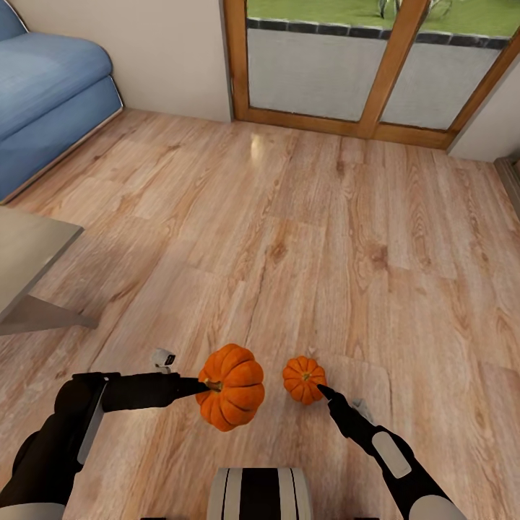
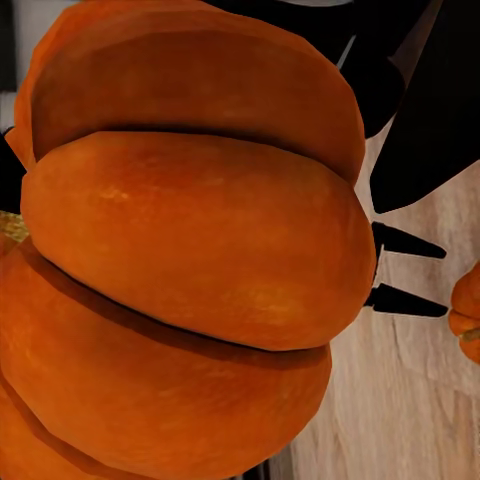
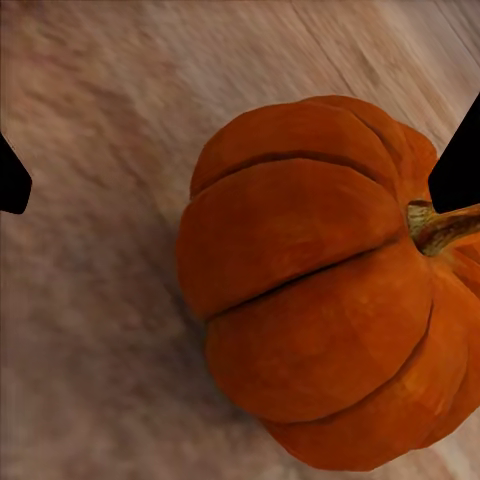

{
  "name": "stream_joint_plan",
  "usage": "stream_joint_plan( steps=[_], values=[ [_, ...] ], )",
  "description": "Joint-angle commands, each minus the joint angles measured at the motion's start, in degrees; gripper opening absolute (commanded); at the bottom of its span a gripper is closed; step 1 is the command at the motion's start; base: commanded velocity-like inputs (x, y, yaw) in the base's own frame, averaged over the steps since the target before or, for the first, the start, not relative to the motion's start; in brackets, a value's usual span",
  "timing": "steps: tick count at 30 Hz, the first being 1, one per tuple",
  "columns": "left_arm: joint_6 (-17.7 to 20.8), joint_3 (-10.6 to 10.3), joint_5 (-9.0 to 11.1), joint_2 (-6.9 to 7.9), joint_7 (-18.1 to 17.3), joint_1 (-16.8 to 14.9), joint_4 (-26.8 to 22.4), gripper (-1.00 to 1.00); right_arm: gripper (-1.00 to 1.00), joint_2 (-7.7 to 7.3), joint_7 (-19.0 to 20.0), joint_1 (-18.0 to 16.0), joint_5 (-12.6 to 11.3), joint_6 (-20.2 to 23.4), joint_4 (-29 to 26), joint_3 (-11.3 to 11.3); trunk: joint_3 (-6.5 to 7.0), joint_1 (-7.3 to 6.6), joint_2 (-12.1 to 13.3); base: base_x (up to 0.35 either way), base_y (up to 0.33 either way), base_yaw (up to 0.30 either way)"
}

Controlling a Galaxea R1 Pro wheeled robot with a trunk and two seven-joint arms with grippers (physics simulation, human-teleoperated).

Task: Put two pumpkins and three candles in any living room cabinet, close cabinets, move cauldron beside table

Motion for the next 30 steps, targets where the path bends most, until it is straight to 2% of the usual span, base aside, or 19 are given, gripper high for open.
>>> stream_joint_plan(
  steps=[1, 20, 30],
  values=[
    [0.64, 0.00, 0.09, 0.02, -0.35, -0.01, -0.01, -1.00, 1.00, 0.03, 0.11, -0.02, -0.30, 0.46, -0.01, -0.26, -0.03, -0.01, -0.01, 0.000, 0.000, 0.000],
    [0.62, -0.15, 0.01, -0.07, -0.13, -0.01, 0.19, -1.00, 1.00, 0.03, 0.11, -0.02, -0.31, -0.25, -0.01, -0.26, -0.03, -0.01, -0.01, 0.049, 0.009, 0.000],
    [0.61, -0.15, 0.04, -0.07, -0.18, -0.01, 0.32, -1.00, 1.00, 0.03, 0.11, -0.02, -0.31, -0.25, -0.01, -0.26, -1.36, 0.15, -0.09, 0.000, 0.000, 0.000]
  ],
)
